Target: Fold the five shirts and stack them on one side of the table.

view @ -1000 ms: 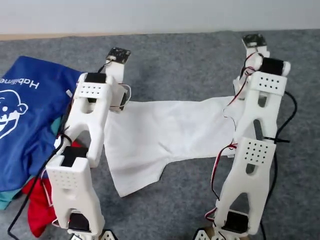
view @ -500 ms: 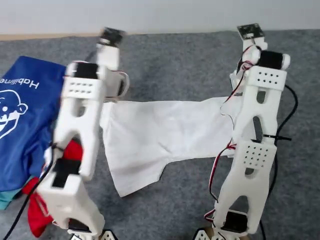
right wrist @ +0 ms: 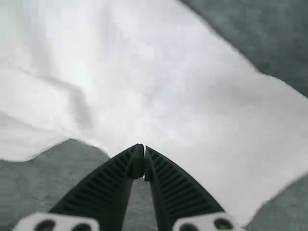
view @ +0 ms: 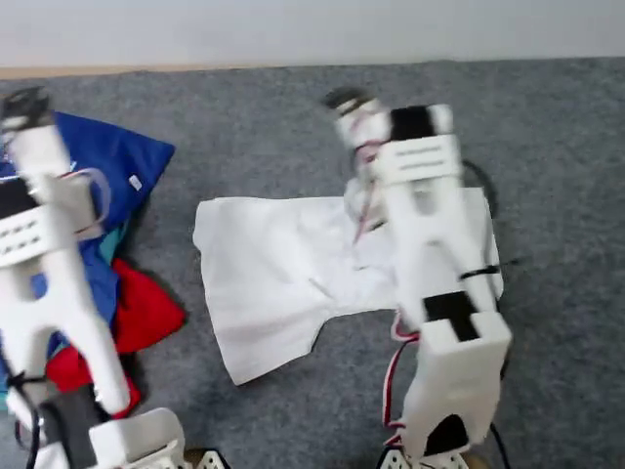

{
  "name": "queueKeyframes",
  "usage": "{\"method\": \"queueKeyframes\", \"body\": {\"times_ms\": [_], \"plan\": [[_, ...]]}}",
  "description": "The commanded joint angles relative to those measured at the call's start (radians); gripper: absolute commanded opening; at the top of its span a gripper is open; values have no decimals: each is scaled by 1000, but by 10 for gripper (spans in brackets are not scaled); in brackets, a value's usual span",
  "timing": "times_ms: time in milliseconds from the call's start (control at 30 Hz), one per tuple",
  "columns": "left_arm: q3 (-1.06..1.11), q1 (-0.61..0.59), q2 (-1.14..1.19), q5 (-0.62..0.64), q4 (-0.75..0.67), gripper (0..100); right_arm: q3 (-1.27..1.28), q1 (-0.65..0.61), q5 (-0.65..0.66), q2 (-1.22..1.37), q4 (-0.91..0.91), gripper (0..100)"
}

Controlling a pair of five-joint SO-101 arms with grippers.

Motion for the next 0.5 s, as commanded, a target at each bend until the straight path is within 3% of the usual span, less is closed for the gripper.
{"method": "queueKeyframes", "body": {"times_ms": [0,167,467], "plan": [[42,-94,-87,-20,-3,3,-2,-148,12,-41,41,69],[99,-166,-118,-29,-3,3,-2,-321,12,7,41,225],[176,-298,-144,-66,-68,3,-3,-518,11,58,41,233]]}}
